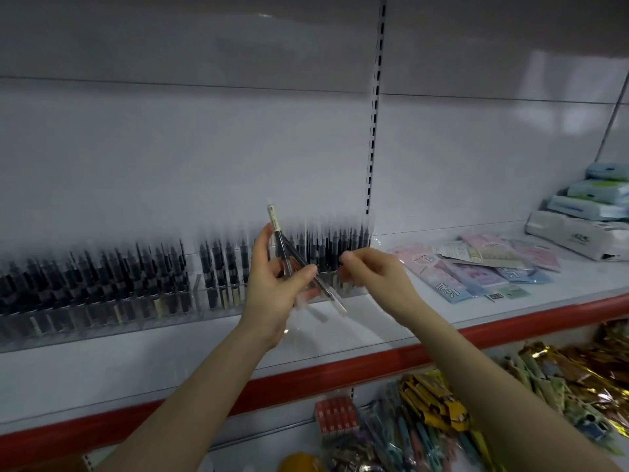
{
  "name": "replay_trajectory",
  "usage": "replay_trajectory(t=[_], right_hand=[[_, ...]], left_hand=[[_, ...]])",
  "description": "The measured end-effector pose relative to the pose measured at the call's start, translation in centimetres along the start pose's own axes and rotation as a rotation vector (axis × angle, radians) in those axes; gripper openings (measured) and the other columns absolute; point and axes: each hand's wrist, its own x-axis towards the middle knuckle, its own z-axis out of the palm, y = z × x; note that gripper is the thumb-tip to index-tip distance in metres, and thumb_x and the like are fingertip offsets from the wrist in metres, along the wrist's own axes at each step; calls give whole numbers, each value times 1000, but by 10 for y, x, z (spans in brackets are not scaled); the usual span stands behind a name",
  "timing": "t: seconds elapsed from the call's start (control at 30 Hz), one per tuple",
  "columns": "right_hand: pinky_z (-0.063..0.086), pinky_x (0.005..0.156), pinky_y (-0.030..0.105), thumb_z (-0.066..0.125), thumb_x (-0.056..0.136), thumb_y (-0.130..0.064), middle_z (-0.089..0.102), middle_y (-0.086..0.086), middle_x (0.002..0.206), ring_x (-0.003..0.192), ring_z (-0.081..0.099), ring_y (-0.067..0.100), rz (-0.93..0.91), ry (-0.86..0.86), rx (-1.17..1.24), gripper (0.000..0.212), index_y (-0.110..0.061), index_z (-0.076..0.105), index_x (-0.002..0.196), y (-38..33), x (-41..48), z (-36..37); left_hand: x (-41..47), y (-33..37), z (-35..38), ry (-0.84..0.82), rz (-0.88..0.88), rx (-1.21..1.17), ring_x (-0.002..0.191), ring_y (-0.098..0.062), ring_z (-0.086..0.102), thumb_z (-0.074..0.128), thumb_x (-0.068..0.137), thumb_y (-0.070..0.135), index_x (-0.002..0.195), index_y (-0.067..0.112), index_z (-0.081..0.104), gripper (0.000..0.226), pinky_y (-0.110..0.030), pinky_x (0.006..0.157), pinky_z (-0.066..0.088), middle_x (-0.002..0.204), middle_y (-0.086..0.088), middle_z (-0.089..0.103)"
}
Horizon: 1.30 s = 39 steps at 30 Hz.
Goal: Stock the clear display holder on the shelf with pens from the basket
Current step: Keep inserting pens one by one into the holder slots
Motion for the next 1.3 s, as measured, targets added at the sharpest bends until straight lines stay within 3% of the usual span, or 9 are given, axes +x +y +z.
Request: replay_trajectory(t=[0.1, 0.17, 0.33, 0.53, 0.7, 0.77, 0.9, 1.07, 1.3], right_hand=[[48, 67, 10, 60, 88, -25, 67, -9, 83, 72, 61, -5, -13, -140, 62, 7, -21, 65, 92, -11, -10, 8], [46, 66, 9, 67, 84, -22, 67, -10, 81, 71, 62, -6, -14, -175, 61, 13, -20, 65, 96, -13, -13, 11], [49, 65, 14, 68, 82, -8, 66, -12, 62, 63, 60, -1, 55, -90, 155, 12, -20, 67, 82, -13, -11, 6], [52, 52, 16, 57, 85, 4, 65, 0, 59, 54, 63, 8, 370, -11, 800, 13, -8, 61, 86, -16, -6, 0], [49, 48, 12, 52, 90, -6, 62, -1, 57, 49, 59, 4, 422, 73, 1114, 15, -11, 57, 77, -12, 1, 2], [48, 48, 11, 52, 92, -11, 60, -1, 61, 50, 57, 3, 414, 105, 1102, 15, -13, 56, 77, -11, 6, -1], [56, 64, 21, 56, 91, -15, 62, 4, 86, 78, 62, 14, 380, 184, 1006, 8, -10, 60, 94, -4, 16, -24], [54, 63, 19, 59, 89, -7, 65, 9, 86, 73, 63, 14, 237, 405, 422, 22, -4, 58, 111, 5, 25, -44], [53, 68, 27, 62, 87, -10, 65, 6, 89, 84, 64, 23, 64, 460, 126, 17, -14, 57, 103, 4, 43, -44]], left_hand=[[2, 3, -1, 90, 37, -10, 84, -25, 68, 64, 82, -5, 132, 34, 33, 71, -35, 65, 59, 98, -16, 61], [2, 6, -3, 124, 58, -44, 82, -26, 67, 62, 84, -4, 125, 32, 37, 60, -35, 64, 58, 91, -14, 61], [0, 13, -10, 173, 68, -94, 72, -17, 70, 55, 90, 3, 93, 22, 49, 20, -28, 56, 58, 87, -7, 62], [-7, 8, -9, 137, 50, -16, 49, -10, 60, 55, 91, 5, 91, 16, 47, 14, -22, 44, 49, 74, -9, 59], [-10, 6, 3, 107, 16, 44, 40, -6, 47, 58, 90, 8, 86, 13, 46, 13, -20, 38, 39, 68, -6, 57], [-11, 5, 7, 71, -13, 62, 41, -7, 45, 56, 91, 14, 86, 12, 49, 10, -20, 38, 38, 68, -5, 57], [-10, 6, 5, 19, -100, 63, 52, -13, 47, 43, 98, 26, 89, 13, 58, 22, -25, 47, 42, 74, -4, 57], [-10, 5, -4, -36, -37, 203, 69, -14, 51, 49, 95, 18, 85, 18, 66, 20, -25, 67, 48, 78, -8, 55], [-7, 2, -4, -81, 1, 250, 85, -8, 58, 58, 89, 10, 103, 19, 65, 18, -9, 71, 48, 94, -1, 64]])
